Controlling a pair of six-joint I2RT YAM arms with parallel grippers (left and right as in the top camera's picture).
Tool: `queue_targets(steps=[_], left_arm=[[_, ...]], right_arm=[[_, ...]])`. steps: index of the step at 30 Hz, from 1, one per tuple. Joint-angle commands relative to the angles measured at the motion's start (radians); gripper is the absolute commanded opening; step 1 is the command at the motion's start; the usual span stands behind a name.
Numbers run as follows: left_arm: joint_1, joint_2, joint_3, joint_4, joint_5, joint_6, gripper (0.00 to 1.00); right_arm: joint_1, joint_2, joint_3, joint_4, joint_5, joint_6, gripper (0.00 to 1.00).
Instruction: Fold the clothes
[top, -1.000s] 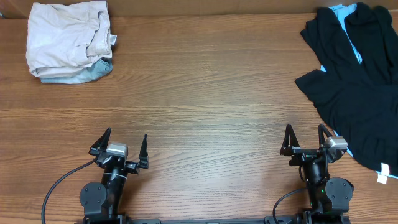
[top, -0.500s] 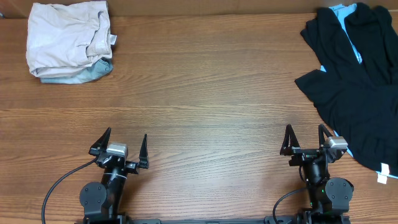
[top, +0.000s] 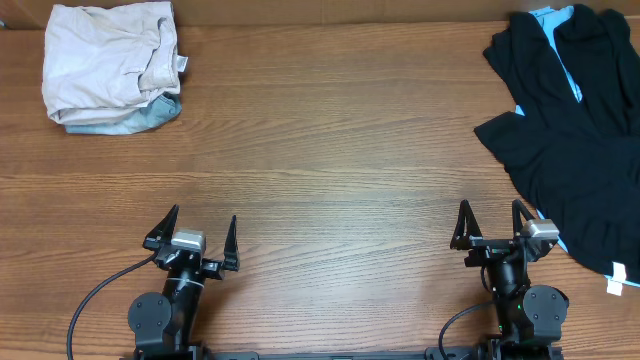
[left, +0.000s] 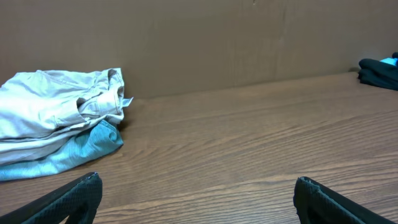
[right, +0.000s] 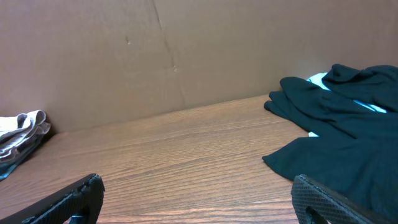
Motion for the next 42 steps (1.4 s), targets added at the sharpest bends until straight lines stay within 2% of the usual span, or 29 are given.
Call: queue_targets(steps=[1,11,15,19,23,28,34,36,42], left_arm=[[0.006,-0.01,-0.004,0.001,-0.013,0.013,1.0],[0.006,-0.01,-0.004,0.005,-0.023,0.019,1.0],[0.006,-0.01,-0.004,0.094,0.031,0.019,1.0],[0.006,-0.01,-0.002,0.203,0.119,0.054,1.0],[0.006,-0.009,0.039,0.205,0.122,0.055,1.0],[0.006,0.006,0.147,0.132,0.121,0.102,1.0],[0.006,0.157,0.352,-0.037,0.122,0.145,1.0],[0.006,0.316,0.491,-0.126,0.123,0.145,1.0],[0.006,0.621,0.761,-0.307,0.15,0.156,1.0]], right_arm=[[0.007,-0.008,-0.01,0.005,-0.005,0.003,1.0],[0.007,-0.008,-0.01,0.056,-0.009,0.003,1.0],[0.007,-0.008,-0.008,0.228,-0.06,0.003,1.0],[0.007,-0.008,0.049,0.233,-0.069,0.003,1.0],[0.006,-0.008,0.108,0.208,-0.064,-0.002,1.0],[0.006,-0.006,0.181,0.152,-0.056,-0.008,1.0],[0.006,0.078,0.277,0.124,-0.058,-0.009,1.0],[0.006,0.197,0.372,0.082,-0.058,-0.009,1.0],[0.006,0.495,0.637,-0.112,-0.058,-0.009,1.0]])
